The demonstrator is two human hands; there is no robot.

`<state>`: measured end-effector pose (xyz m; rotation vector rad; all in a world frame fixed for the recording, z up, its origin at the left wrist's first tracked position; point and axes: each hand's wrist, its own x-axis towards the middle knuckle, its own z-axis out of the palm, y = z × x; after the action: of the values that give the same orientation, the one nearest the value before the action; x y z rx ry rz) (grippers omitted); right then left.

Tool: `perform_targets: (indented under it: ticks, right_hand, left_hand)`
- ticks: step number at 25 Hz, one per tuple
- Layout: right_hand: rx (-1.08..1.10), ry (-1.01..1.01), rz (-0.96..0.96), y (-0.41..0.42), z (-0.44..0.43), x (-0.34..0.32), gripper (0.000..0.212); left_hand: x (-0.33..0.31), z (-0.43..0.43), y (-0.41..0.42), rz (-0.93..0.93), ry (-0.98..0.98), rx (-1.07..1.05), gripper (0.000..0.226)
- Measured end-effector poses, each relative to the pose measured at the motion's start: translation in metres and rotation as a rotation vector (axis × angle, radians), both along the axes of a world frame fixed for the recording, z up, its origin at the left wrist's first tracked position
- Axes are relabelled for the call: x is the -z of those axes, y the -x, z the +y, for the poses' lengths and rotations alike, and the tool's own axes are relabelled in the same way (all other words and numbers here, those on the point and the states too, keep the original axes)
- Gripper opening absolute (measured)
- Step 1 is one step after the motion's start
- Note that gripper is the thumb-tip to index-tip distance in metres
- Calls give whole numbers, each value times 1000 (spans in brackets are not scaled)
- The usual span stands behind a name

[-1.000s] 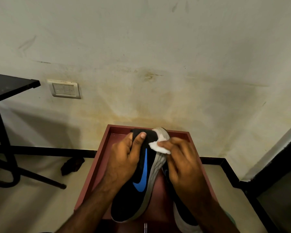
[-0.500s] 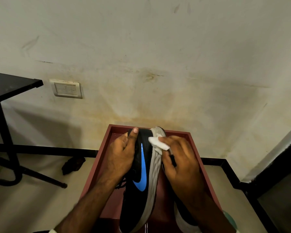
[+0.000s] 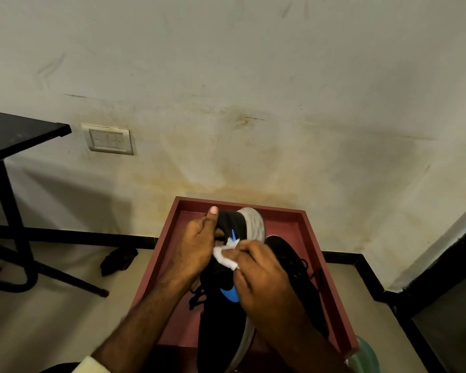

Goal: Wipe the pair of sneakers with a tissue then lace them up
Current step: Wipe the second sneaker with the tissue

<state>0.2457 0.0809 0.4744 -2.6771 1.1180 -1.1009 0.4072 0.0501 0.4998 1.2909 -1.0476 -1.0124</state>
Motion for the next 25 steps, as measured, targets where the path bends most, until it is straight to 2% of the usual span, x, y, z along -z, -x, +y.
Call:
perform_targets:
  ticks: [3,4,6,9,11,15,16,20,23,25]
  right_hand:
    - [-142,65,171,3,10,10,34]
    - [-183,42,152,3,11,9,34]
    - [-139,-73,-24,5,8,-1,34]
    - [78,-73,-252,9,-8,-16,36]
    - [92,-88,-217,6,-14,-17,37]
    - [-148,-53,44,6,-3,-3,34]
    - [-155,-30,44,6,-5,-4,33]
    - [28,-67,-183,0,-16,-16,34]
    - [-59,-115,-33,0,-2,-7,32]
    - [-43,-143,-48,4,-7,-8,30]
  left_hand:
    - [-1,-5,-6,4,-34,-125,52]
    - [-3,-5,-7,13,-27,-136,48]
    - [-4,-3,-8,30,8,-94,49]
    - [2,-1,-4,-2,37,-6,60]
    - [4,-1,-4,-30,41,-19,59]
    - [4,-4,-8,-7,7,-117,49]
    - [2,-2,-8,-9,15,-126,49]
    - [7,0,-3,-106,99,-16,59]
    - [7,-3,-3,-62,52,-90,54]
    - [7,-3,-3,-37,36,-86,52]
